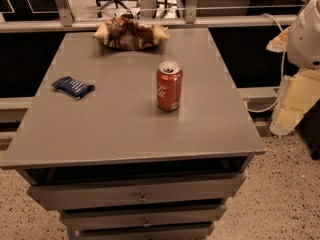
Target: Move rxbar blueberry near coke can
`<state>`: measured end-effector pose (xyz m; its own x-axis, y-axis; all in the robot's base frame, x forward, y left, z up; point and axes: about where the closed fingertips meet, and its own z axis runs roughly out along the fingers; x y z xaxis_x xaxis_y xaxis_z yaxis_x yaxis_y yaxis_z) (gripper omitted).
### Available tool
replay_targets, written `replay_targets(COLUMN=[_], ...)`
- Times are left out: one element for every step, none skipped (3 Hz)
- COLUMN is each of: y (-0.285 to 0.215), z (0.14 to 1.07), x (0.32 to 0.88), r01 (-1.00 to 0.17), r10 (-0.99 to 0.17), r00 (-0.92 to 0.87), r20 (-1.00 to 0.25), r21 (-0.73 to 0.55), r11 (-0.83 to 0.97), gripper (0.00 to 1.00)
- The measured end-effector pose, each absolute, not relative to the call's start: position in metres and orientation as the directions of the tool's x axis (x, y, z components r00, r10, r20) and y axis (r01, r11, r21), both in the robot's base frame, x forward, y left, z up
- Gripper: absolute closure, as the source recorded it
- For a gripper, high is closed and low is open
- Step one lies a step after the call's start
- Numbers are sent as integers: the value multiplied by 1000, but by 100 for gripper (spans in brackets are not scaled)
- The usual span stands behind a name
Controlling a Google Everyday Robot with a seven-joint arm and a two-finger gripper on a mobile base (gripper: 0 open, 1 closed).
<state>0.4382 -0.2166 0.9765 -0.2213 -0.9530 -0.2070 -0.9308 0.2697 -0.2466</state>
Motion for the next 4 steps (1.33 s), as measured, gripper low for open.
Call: replay_targets(y=[-215, -204, -185, -167], z=[977, 976, 975, 979], x=[440, 460, 517, 565], r01=[-928, -910, -873, -845], r10=[-950, -911, -822, -750], r00=[-222, -242, -281, -307], r20=[-220, -333, -495, -586], r21=[-251, -247, -225, -195], r11=[275, 332, 434, 499], gripper=[0, 0, 0, 0])
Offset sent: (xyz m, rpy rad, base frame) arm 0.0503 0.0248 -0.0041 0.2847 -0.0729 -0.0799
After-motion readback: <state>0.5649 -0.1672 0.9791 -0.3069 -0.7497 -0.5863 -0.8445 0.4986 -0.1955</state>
